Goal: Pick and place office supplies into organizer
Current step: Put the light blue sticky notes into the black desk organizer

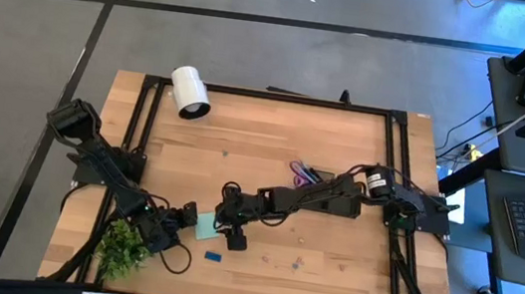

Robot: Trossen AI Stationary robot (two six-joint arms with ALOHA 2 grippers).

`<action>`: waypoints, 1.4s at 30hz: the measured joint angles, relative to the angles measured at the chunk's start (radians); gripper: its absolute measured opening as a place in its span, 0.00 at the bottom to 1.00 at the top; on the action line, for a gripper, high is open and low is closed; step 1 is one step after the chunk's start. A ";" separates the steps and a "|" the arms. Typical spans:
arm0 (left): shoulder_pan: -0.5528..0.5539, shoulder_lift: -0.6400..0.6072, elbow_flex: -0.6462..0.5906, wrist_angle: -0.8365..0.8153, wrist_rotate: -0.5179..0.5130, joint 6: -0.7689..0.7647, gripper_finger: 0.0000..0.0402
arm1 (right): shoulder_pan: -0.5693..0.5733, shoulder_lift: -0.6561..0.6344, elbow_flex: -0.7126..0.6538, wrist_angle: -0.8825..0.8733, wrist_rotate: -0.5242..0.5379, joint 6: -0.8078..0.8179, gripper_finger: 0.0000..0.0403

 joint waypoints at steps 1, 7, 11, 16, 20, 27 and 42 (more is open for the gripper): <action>0.000 0.000 0.000 0.000 0.000 0.000 0.08 | -0.002 0.006 0.000 0.000 0.000 0.000 0.58; 0.000 0.000 0.000 0.000 -0.004 -0.018 0.08 | -0.010 0.047 0.000 0.018 -0.001 0.000 0.58; 0.000 0.000 0.000 0.000 -0.013 -0.024 0.08 | -0.011 0.049 0.001 0.016 -0.001 0.002 0.58; 0.000 0.000 0.000 0.000 -0.028 -0.023 0.08 | -0.012 0.049 0.001 0.012 -0.001 0.000 0.58; 0.002 0.000 0.000 0.001 -0.027 0.021 0.10 | -0.012 0.049 0.001 0.009 -0.001 0.001 0.58; 0.023 0.000 0.000 0.011 -0.028 0.038 0.19 | -0.018 0.049 0.001 0.010 -0.005 0.029 0.58; 0.029 0.000 0.000 0.035 -0.069 0.062 0.20 | -0.018 0.051 0.001 0.009 -0.004 0.026 0.58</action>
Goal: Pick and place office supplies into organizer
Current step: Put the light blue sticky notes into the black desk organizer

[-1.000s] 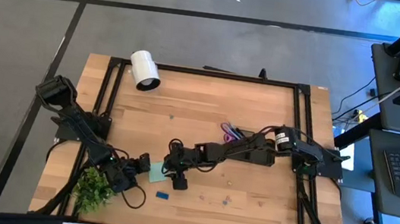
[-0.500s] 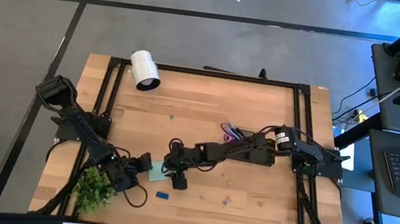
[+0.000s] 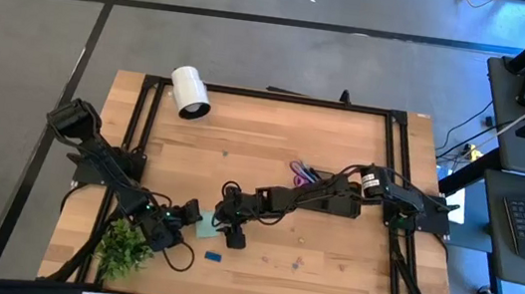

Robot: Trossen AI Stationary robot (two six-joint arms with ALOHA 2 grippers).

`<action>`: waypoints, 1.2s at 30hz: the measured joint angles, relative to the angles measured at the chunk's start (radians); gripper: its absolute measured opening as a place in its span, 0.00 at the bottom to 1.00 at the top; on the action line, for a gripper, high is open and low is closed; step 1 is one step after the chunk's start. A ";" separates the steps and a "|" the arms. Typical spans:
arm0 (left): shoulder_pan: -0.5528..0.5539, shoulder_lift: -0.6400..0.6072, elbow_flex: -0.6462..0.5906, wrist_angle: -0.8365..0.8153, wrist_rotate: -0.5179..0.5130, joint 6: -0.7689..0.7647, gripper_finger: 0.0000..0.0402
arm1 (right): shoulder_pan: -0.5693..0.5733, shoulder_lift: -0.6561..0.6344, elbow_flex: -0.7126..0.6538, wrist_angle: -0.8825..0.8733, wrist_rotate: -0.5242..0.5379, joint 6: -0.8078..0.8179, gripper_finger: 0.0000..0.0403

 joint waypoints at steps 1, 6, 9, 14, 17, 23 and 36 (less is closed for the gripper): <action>0.000 0.000 0.000 0.008 -0.003 0.002 0.19 | 0.000 0.000 0.000 0.000 0.000 0.000 0.58; 0.002 0.000 0.000 0.090 -0.010 0.002 0.17 | 0.000 0.000 0.000 0.000 0.001 -0.001 0.58; 0.002 0.000 0.000 0.128 -0.011 0.002 0.16 | 0.000 0.001 0.000 0.000 0.001 -0.001 0.58; 0.002 0.000 0.000 0.129 -0.006 0.002 0.14 | 0.000 0.001 0.000 -0.001 0.001 -0.001 0.58; 0.002 0.000 0.000 0.129 -0.002 0.002 0.13 | 0.000 0.001 0.000 -0.003 0.002 0.000 0.58; 0.002 0.000 0.000 0.127 -0.001 -0.005 0.08 | 0.000 0.001 -0.001 -0.003 0.003 0.001 0.58; 0.003 0.000 0.000 0.124 -0.001 0.005 0.01 | -0.014 -0.024 -0.002 -0.058 -0.001 0.061 0.58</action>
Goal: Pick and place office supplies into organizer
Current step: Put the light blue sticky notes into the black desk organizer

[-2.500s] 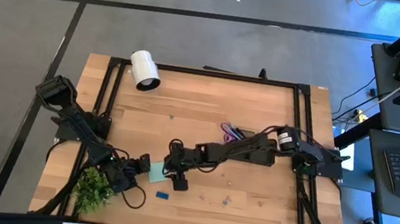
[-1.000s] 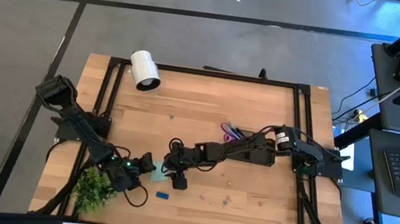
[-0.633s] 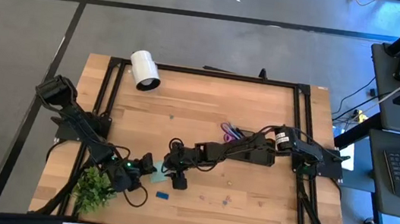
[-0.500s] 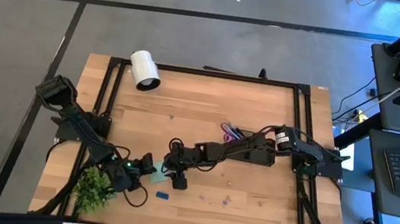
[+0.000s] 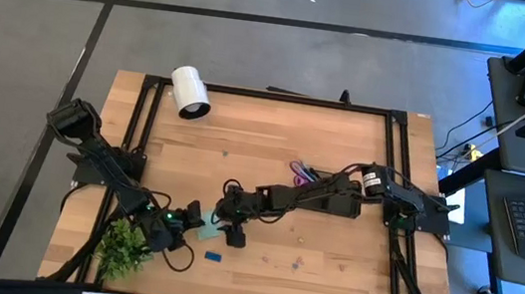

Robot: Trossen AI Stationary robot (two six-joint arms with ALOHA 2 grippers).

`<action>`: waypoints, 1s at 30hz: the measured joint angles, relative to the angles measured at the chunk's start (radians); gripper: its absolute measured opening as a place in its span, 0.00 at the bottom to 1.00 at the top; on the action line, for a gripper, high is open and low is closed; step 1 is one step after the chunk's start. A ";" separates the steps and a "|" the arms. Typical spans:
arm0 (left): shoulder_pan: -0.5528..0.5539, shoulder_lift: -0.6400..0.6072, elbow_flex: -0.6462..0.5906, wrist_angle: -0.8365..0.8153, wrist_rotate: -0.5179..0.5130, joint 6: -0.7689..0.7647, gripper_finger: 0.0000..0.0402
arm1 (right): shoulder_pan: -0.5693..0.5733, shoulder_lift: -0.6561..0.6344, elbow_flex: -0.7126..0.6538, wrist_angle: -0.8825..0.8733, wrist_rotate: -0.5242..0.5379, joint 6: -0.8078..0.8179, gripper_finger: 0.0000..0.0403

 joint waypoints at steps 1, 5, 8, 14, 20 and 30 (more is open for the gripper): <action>0.003 -0.001 0.000 0.000 0.000 -0.010 0.01 | -0.007 -0.016 -0.003 -0.043 0.001 0.013 0.58; 0.019 -0.024 0.000 -0.002 -0.015 -0.030 0.01 | -0.034 -0.108 -0.006 -0.146 0.007 0.019 0.58; 0.047 -0.051 0.000 -0.012 -0.045 -0.061 0.01 | -0.046 -0.202 0.000 -0.213 0.007 -0.016 0.58; 0.166 -0.101 0.050 -0.033 -0.050 -0.192 0.01 | -0.062 -0.400 -0.001 -0.426 0.102 -0.087 0.58; 0.320 -0.104 0.227 -0.124 -0.051 -0.241 0.01 | -0.071 -0.587 -0.001 -0.628 0.155 -0.108 0.58; 0.518 -0.091 0.512 -0.373 0.033 -0.428 0.01 | -0.071 -0.935 -0.233 -0.686 0.306 -0.091 0.58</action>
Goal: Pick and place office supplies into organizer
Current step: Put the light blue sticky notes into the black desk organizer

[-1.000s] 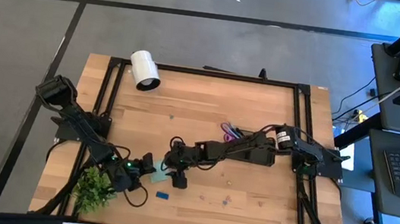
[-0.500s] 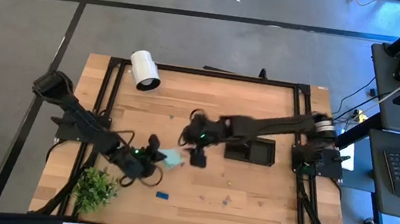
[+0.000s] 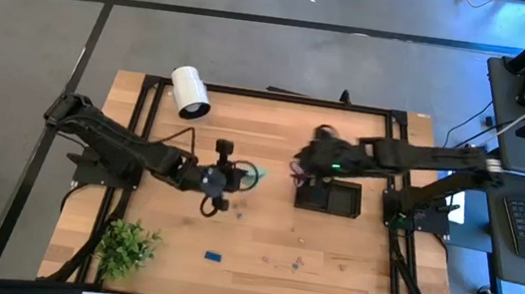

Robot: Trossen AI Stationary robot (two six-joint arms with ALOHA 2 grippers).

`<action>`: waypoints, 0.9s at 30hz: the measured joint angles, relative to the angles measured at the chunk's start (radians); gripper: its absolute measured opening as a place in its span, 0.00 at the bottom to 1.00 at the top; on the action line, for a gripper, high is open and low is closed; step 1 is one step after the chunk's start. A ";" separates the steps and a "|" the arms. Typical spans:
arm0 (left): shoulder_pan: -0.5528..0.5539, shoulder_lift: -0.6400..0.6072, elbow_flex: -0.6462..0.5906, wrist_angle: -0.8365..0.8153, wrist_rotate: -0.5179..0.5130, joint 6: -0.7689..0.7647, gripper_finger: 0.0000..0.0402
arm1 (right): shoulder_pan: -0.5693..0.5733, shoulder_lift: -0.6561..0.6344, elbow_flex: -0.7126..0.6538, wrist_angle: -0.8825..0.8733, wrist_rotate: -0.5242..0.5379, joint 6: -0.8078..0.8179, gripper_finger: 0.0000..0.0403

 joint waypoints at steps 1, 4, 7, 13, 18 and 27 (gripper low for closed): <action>0.014 -0.001 0.017 -0.002 -0.001 -0.013 0.01 | 0.000 -0.044 -0.046 0.020 0.004 0.027 0.58; 0.047 -0.002 0.056 0.004 -0.011 -0.008 0.01 | 0.000 -0.172 -0.190 0.128 0.006 0.118 0.58; 0.076 0.000 0.088 0.015 0.027 -0.044 0.01 | 0.000 -0.277 -0.319 0.264 0.006 0.193 0.58; 0.158 0.012 0.143 0.035 0.175 -0.210 0.01 | 0.000 -0.363 -0.510 0.534 0.005 0.135 0.58; 0.181 0.028 0.148 0.068 0.255 -0.168 0.01 | 0.000 -0.356 -0.555 0.584 0.005 -0.017 0.58; 0.178 0.097 0.148 0.107 0.301 -0.066 0.01 | 0.000 -0.310 -0.516 0.596 0.005 -0.143 0.58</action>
